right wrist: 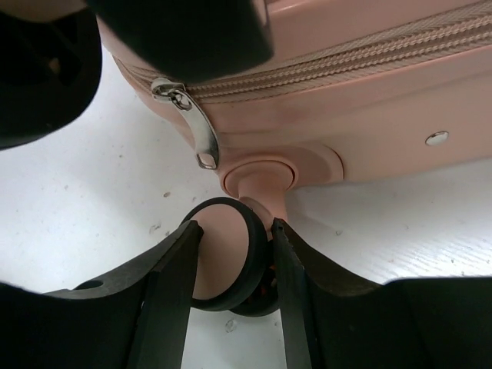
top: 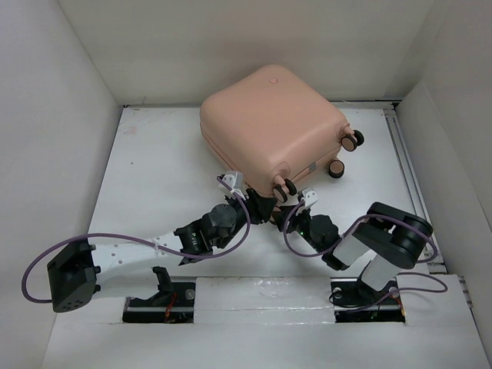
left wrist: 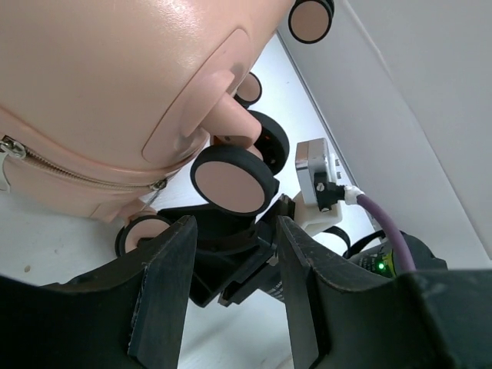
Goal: Pack the luggage
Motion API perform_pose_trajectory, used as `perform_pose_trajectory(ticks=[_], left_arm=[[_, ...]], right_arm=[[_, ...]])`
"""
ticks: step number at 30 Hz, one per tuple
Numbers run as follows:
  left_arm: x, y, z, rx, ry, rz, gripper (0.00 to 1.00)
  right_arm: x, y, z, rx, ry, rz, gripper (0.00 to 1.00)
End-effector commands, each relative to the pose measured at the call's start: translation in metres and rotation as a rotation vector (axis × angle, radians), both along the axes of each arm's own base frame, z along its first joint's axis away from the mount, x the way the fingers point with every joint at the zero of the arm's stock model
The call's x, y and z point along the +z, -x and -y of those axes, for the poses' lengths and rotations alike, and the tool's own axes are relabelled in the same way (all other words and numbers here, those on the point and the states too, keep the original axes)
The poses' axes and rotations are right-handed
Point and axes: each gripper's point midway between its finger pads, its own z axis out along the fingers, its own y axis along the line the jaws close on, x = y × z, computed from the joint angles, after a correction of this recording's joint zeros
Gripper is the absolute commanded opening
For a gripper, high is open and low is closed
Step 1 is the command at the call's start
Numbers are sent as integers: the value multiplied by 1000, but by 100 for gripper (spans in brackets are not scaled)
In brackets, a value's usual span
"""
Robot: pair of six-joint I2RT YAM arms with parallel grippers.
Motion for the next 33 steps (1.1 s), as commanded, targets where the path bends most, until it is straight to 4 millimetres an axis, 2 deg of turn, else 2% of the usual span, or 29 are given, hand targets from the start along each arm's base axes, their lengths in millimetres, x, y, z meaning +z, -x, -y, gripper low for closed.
perform_pose_trajectory(ticks=[1, 2, 5, 8, 9, 10, 11, 12, 13, 14, 15, 16, 17, 18, 19, 20, 21, 23, 24, 25, 26, 27, 28, 29, 30, 31, 33], left_arm=[[29, -2, 0, 5, 59, 45, 42], [24, -3, -2, 16, 49, 42, 43], [27, -3, -4, 25, 57, 46, 43], [29, -4, -4, 25, 56, 46, 43], [29, -4, -4, 25, 56, 46, 43], [26, -4, -3, 25, 47, 42, 43], [24, -5, -4, 34, 38, 39, 43], [20, -6, -6, 48, 40, 29, 43], [10, -6, -6, 49, 26, 13, 43], [2, -7, -7, 58, 16, 10, 40], [-9, -8, -10, 71, -10, 1, 36], [-21, -8, -13, 82, -21, -11, 31], [-23, -10, -12, 91, -21, -10, 30], [-36, -13, -10, 100, -53, -21, 29], [-40, -16, -8, 112, -67, -24, 27], [-42, -15, -4, 113, -88, -17, 26], [-54, -14, 2, 130, -148, -3, 26], [-45, -19, 14, 166, -171, 31, 26], [-57, -22, 20, 184, -210, 27, 27], [-62, -29, 16, 236, -257, 34, 28], [-53, -35, 22, 263, -251, 41, 30], [-54, -40, 22, 298, -269, 46, 32], [-68, -44, 22, 327, -322, 43, 32], [-66, -50, 18, 383, -322, 52, 32], [-60, -54, 21, 410, -312, 59, 32], [-67, -57, 21, 428, -334, 61, 33], [-63, -62, 26, 453, -319, 76, 33]], right_arm=[[113, -16, -8, -1, -336, 318, 47], [116, -17, -10, -1, -343, 324, 47], [134, -15, -6, -3, -373, 364, 50], [150, -9, 4, -21, -401, 398, 50], [150, -4, 8, -12, -401, 400, 48], [168, 5, 13, 2, -439, 438, 45], [170, 10, 17, 12, -440, 441, 45], [163, 21, 17, 40, -426, 422, 45], [179, 31, 23, 50, -460, 448, 45], [177, 34, 26, 47, -450, 432, 47], [148, 33, 19, 55, -360, 331, 47], [141, 34, 22, 47, -330, 292, 48], [162, 42, 29, 42, -389, 300, 48], [122, 41, 32, 18, -266, 182, 48], [126, 44, 36, 18, -255, 173, 46], [153, 51, 47, 8, -312, 217, 41], [130, 53, 53, -4, -235, 143, 40], [149, 58, 65, -27, -260, 162, 38], [163, 64, 73, -26, -293, 187, 38], [157, 68, 72, -4, -256, 159, 38], [172, 70, 74, 1, -266, 168, 38], [173, 71, 71, 16, -250, 156, 38], [175, 71, 67, 33, -227, 150, 41], [184, 74, 61, 71, -217, 153, 42], [184, 74, 56, 88, -204, 142, 43], [175, 70, 47, 105, -157, 114, 43], [173, 70, 38, 132, -141, 98, 43]])
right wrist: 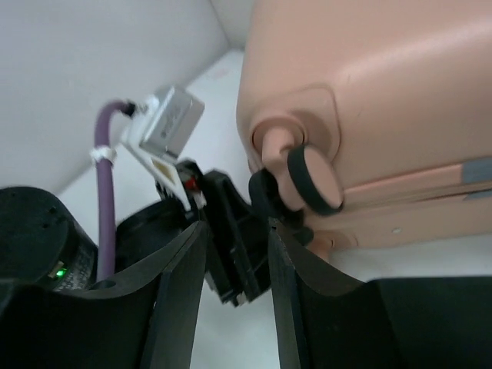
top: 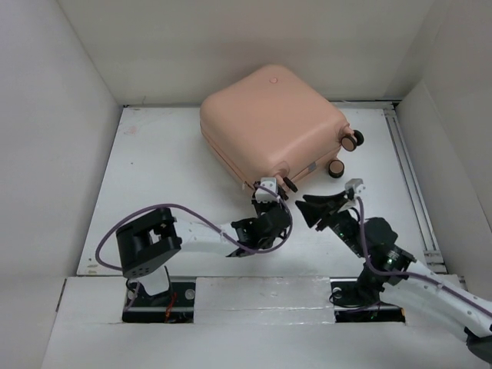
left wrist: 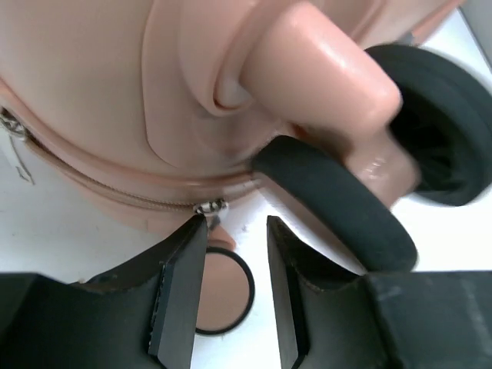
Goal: Pack the luggage
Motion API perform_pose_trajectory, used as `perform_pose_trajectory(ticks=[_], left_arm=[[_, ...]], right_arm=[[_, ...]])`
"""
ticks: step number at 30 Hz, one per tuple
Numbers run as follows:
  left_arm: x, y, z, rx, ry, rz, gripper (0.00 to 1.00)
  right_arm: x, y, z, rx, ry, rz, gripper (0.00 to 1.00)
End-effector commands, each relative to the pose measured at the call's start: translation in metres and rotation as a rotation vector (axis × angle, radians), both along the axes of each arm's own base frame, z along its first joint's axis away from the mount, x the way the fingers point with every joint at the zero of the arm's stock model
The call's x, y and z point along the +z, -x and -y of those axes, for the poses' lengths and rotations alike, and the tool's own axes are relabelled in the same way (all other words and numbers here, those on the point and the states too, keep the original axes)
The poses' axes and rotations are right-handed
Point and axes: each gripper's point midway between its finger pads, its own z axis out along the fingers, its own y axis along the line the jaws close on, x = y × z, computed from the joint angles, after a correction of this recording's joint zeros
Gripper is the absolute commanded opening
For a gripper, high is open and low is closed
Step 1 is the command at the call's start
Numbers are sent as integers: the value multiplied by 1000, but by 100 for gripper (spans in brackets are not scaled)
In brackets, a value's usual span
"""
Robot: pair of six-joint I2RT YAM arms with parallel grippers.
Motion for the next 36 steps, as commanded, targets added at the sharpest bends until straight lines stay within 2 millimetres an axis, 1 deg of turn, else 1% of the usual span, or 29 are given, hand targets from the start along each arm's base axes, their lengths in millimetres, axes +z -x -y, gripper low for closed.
perform_pose_trajectory(ticks=[1, 3, 4, 5, 7, 9, 10, 11, 12, 13, 15, 16, 18, 19, 20, 22, 23, 24, 25, 27, 28, 29, 30, 31, 32, 33, 34, 35, 36], left_arm=[[24, -17, -6, 129, 17, 89, 33], [19, -22, -6, 165, -19, 100, 33], [23, -25, -4, 187, -22, 108, 32], [16, -26, -6, 205, -44, 105, 32], [11, -27, -11, 240, -63, 104, 30], [12, -29, -8, 241, -42, 109, 30], [8, -29, -10, 247, -64, 111, 30], [10, -30, -11, 257, -55, 118, 30], [9, -31, -8, 257, -56, 118, 29], [5, -35, -13, 287, -66, 125, 29], [7, -38, -13, 315, -75, 139, 27], [2, -41, -16, 326, -81, 133, 24], [7, -42, -14, 340, -54, 141, 22], [8, -46, -16, 350, -44, 143, 20], [3, -45, -17, 350, -51, 141, 18], [3, -48, -20, 359, -52, 141, 6], [1, -51, -24, 368, -53, 141, 0], [4, -50, -25, 369, -39, 143, 0], [1, -48, -31, 366, -54, 145, 0], [12, -47, -33, 357, -6, 157, 0], [6, -43, -39, 343, -22, 153, 0], [7, -42, -44, 344, -9, 156, 0], [19, -41, -44, 332, 45, 168, 0], [23, -37, -49, 316, 69, 179, 0], [13, -35, -53, 297, 32, 171, 0], [20, -33, -54, 289, 60, 178, 0], [23, -32, -54, 277, 89, 181, 0], [19, -30, -57, 262, 76, 180, 0], [19, -30, -58, 261, 75, 184, 0]], right_arm=[[-27, 4, -18, 82, 131, -76, 43], [-16, 4, -20, 94, 100, -47, 43], [-21, 5, -21, 103, 108, -54, 43], [-13, 7, -19, 103, 84, -33, 43], [-12, 9, -17, 102, 75, -24, 43], [-4, 12, -14, 102, 52, -4, 43], [-4, 12, -14, 102, 52, -4, 43], [-8, 13, -12, 102, 56, -8, 43], [-5, 15, -13, 114, 51, -1, 43], [-5, 16, -14, 123, 51, 0, 43], [-5, 18, -15, 138, 46, -4, 43], [-5, 19, -15, 138, 45, -4, 43], [-5, 22, -18, 162, 41, -8, 43], [0, 25, -20, 182, 36, 0, 43], [0, 26, -21, 191, 36, 1, 43], [0, 28, -22, 203, 37, 3, 45], [7, 29, -21, 203, 24, 15, 45], [4, 29, -21, 203, 31, 9, 46], [4, 29, -21, 203, 31, 9, 48], [0, 25, -20, 182, 40, -4, 53], [8, 24, -21, 182, 33, 2, 56], [5, 19, -23, 168, 48, -14, 62], [5, 18, -25, 168, 54, -20, 64], [3, 10, -27, 142, 83, -34, 69], [11, 8, -25, 128, 71, -25, 71], [5, 1, -29, 112, 102, -42, 73], [7, -4, -29, 89, 106, -50, 74], [16, -6, -32, 89, 104, -48, 75], [10, -13, -35, 70, 126, -69, 77]])
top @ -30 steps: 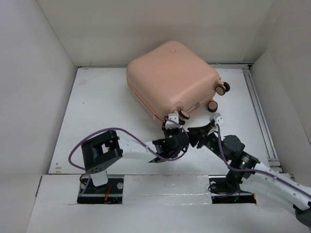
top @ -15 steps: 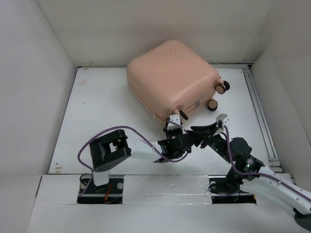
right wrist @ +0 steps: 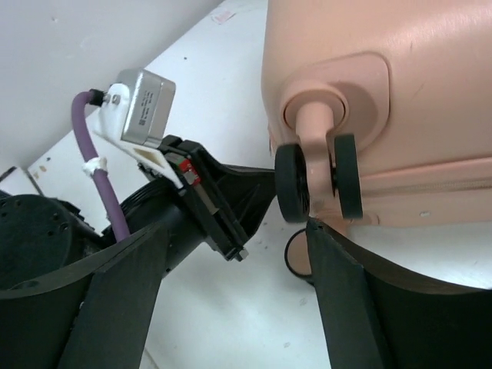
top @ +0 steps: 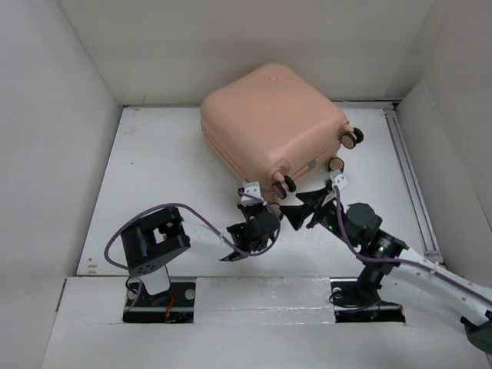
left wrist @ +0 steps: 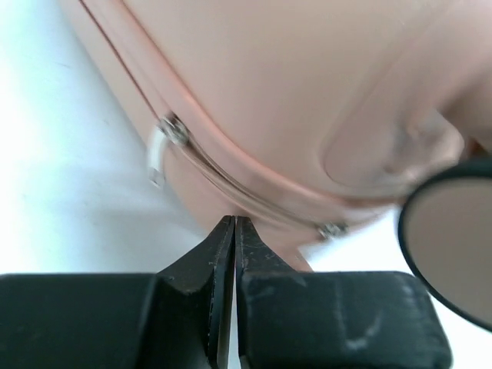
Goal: Pack the luggage
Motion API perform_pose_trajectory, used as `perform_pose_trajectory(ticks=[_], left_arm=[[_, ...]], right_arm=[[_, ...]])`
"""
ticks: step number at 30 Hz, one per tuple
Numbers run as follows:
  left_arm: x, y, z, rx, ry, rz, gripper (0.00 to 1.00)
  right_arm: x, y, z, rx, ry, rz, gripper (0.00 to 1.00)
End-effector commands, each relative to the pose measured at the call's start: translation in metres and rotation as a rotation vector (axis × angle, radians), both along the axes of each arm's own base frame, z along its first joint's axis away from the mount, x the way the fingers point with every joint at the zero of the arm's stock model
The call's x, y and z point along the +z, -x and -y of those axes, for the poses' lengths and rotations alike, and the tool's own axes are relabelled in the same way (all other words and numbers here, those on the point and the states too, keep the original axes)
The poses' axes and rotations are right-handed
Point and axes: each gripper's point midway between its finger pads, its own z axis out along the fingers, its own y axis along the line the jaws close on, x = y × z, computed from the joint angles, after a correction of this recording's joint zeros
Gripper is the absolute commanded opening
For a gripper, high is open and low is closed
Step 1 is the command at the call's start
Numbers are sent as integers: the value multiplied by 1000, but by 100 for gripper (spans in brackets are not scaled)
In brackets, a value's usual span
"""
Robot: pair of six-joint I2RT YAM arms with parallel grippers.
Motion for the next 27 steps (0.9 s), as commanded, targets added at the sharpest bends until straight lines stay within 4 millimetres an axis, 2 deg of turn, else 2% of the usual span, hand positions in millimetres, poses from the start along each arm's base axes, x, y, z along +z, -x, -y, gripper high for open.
perform_pose_trajectory(ticks=[1, 2, 3, 5, 6, 8, 10, 11, 12, 13, 14, 15, 17, 18, 20, 21, 23, 24, 25, 27], left_arm=[[33, -6, -6, 9, 110, 66, 0], [34, -5, -7, 0, 118, 67, 0], [31, -4, -7, -12, 98, 66, 0], [35, -4, -4, -26, 120, 73, 0], [31, -3, -3, -38, 113, 67, 0], [30, 0, 9, -114, 130, 59, 0], [26, 4, 20, -175, 126, 45, 0], [16, 3, 20, -175, 102, 33, 0], [14, 4, 28, -200, 103, 27, 3], [15, 1, 33, -201, 101, 27, 12], [14, 0, 36, -201, 100, 26, 27], [9, -1, 34, -187, 86, 22, 36], [16, -5, 39, -165, 97, 32, 53], [15, -7, 40, -151, 87, 31, 65], [19, -12, 46, -142, 76, 35, 71], [20, -14, 47, -127, 77, 39, 71], [15, -17, 48, -104, 64, 38, 72], [16, -17, 49, -104, 64, 38, 72], [15, -19, 49, -88, 61, 40, 72], [11, -19, 50, -86, 65, 34, 72]], right_arm=[[35, -13, -8, -35, -30, 35, 79], [44, -19, -8, -59, -30, 48, 80], [44, -22, -10, -69, -22, 42, 81], [29, -32, -15, -87, 41, 10, 82], [34, -36, -17, -98, 39, 12, 83], [23, -41, -15, -130, 73, -10, 83], [26, -48, -6, -174, 67, -4, 84], [30, -48, -4, -169, 56, 2, 83], [29, -50, -2, -155, 53, -1, 82], [29, -52, -1, -146, 52, -2, 82], [26, -52, 0, -133, 62, -13, 82], [19, -54, 1, -128, 85, -24, 82], [15, -57, 4, -116, 99, -44, 82], [10, -59, 3, -109, 116, -51, 82], [15, -62, -3, -57, 124, -39, 84], [5, -63, -10, -30, 157, -67, 85], [4, -71, -12, -9, 184, -81, 85], [2, -71, -15, 3, 187, -87, 85], [-7, -71, -17, 20, 214, -102, 85], [-7, -72, -16, 22, 212, -104, 85]])
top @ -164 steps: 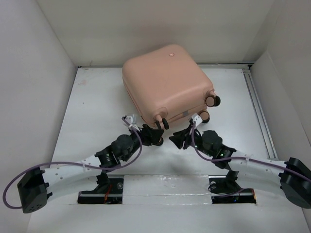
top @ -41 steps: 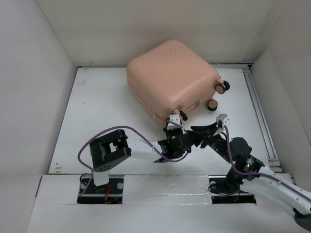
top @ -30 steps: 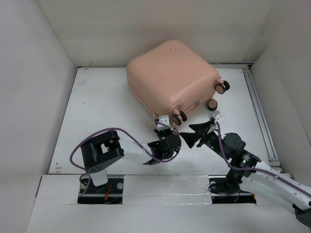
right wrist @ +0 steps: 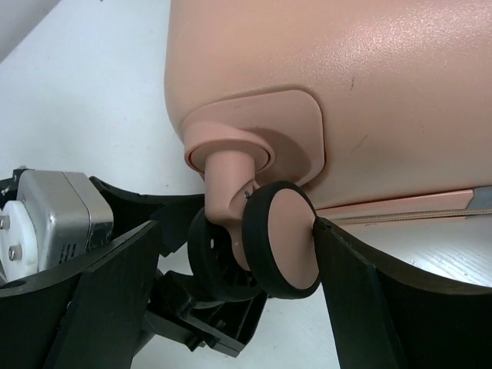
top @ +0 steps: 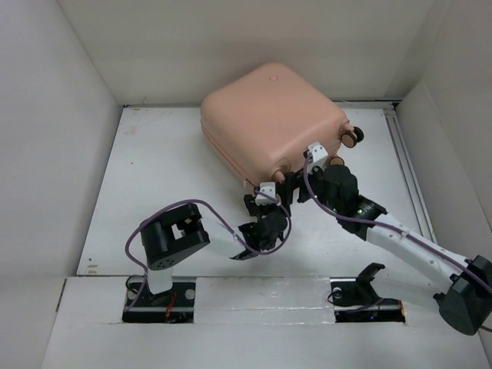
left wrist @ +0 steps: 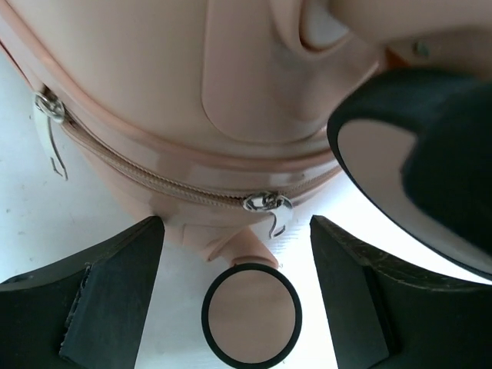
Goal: Pack the luggage
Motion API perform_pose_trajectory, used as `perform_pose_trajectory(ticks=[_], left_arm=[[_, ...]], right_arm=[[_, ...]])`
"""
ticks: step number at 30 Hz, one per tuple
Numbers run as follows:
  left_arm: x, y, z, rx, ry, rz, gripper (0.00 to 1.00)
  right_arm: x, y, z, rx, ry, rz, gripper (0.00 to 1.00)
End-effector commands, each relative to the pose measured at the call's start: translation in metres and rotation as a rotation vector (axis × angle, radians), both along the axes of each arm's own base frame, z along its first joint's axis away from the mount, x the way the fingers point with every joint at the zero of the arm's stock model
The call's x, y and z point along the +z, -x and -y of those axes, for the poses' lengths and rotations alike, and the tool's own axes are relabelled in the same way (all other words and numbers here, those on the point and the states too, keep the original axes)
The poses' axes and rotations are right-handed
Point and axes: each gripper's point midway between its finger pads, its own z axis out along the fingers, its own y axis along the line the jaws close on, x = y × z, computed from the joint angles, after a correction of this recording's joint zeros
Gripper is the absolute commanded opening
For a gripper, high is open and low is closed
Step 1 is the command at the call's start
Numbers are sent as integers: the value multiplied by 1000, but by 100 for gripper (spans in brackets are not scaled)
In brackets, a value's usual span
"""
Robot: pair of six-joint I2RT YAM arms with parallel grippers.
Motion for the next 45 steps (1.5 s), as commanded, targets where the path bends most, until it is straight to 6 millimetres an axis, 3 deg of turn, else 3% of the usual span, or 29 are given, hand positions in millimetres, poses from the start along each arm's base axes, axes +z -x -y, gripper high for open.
perform_pose_trajectory(ticks=[1, 4, 10, 13, 14, 15, 16, 18, 22, 29, 33, 34, 38, 42, 45], left_arm=[[27, -13, 13, 28, 118, 41, 72], [15, -10, 4, 40, 132, 36, 72], [17, 7, 8, -8, 151, 58, 71], [22, 16, -2, -49, 188, 55, 66], [25, 24, -9, -64, 227, 48, 65], [15, 27, -14, -70, 220, 32, 65], [25, 30, -17, -85, 266, 38, 65], [20, 38, -29, -109, 273, 27, 65], [34, 44, -33, -146, 295, 65, 65], [49, 49, -25, -171, 284, 125, 65], [40, 49, -45, -123, 251, 111, 65], [35, 47, -58, -67, 227, 101, 65], [27, 44, -83, 54, 186, 97, 62], [21, 40, -92, 143, 129, 79, 57], [7, 41, -97, 179, 120, 47, 59]], right_arm=[[17, 2, -9, 77, -1, 28, 85], [16, -5, -4, 81, -1, 21, 85], [3, -17, 8, 107, -6, -27, 85], [-10, -22, 7, 143, 7, -62, 83], [-10, -21, 3, 184, -7, -79, 71], [-5, -19, 0, 209, -19, -74, 65], [-5, -16, -2, 225, -24, -76, 58], [-2, -13, -6, 254, -36, -72, 28], [10, 8, -26, 359, -59, -50, 18], [45, 50, -76, 550, -102, -11, 11], [66, 79, -106, 624, -131, 24, 11], [65, 86, -114, 634, -132, 20, 11], [88, 87, -121, 632, -167, 68, 11], [89, 84, -125, 632, -166, 67, 11], [87, 83, -127, 630, -171, 59, 11]])
